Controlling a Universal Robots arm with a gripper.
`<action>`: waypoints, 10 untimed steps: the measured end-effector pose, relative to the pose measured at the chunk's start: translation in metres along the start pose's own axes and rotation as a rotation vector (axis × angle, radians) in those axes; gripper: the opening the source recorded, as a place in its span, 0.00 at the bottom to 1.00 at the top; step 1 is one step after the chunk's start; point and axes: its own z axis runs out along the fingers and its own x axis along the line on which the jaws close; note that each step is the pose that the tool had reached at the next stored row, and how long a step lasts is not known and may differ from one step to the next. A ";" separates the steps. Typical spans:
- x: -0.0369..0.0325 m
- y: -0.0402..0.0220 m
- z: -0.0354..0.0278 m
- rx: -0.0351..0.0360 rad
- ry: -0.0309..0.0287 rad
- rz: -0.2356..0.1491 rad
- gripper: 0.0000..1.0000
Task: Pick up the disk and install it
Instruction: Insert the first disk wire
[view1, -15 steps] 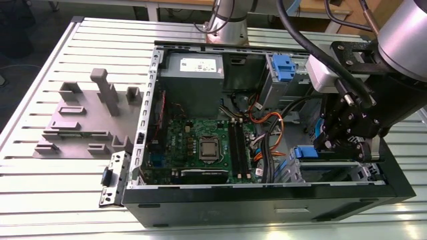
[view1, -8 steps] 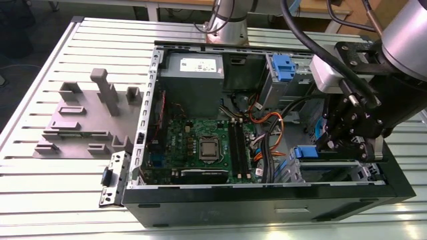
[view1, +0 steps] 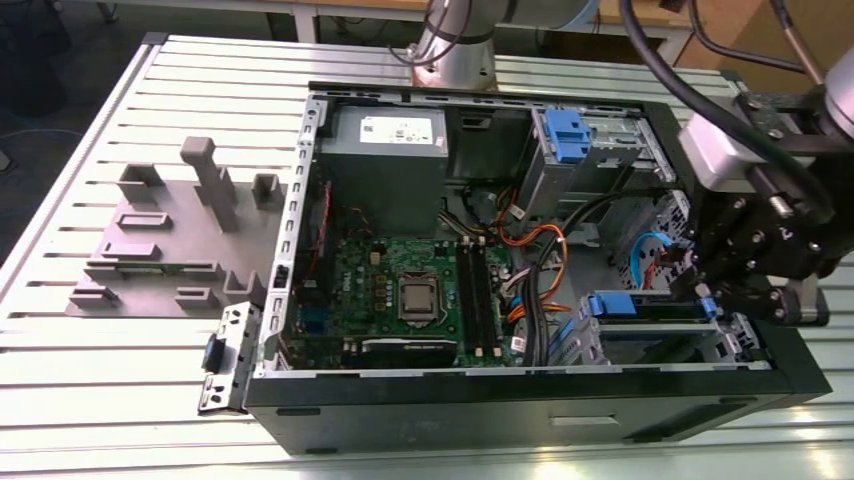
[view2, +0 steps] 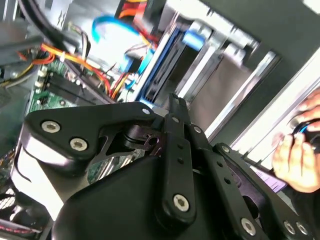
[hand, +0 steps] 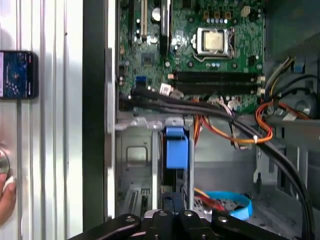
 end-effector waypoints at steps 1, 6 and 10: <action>0.0000 -0.0045 0.0004 -0.0002 0.0000 0.000 0.11; -0.0004 -0.0227 0.0013 -0.0008 0.0002 0.000 0.11; -0.0031 -0.0235 0.0000 -0.0008 0.0010 0.000 0.11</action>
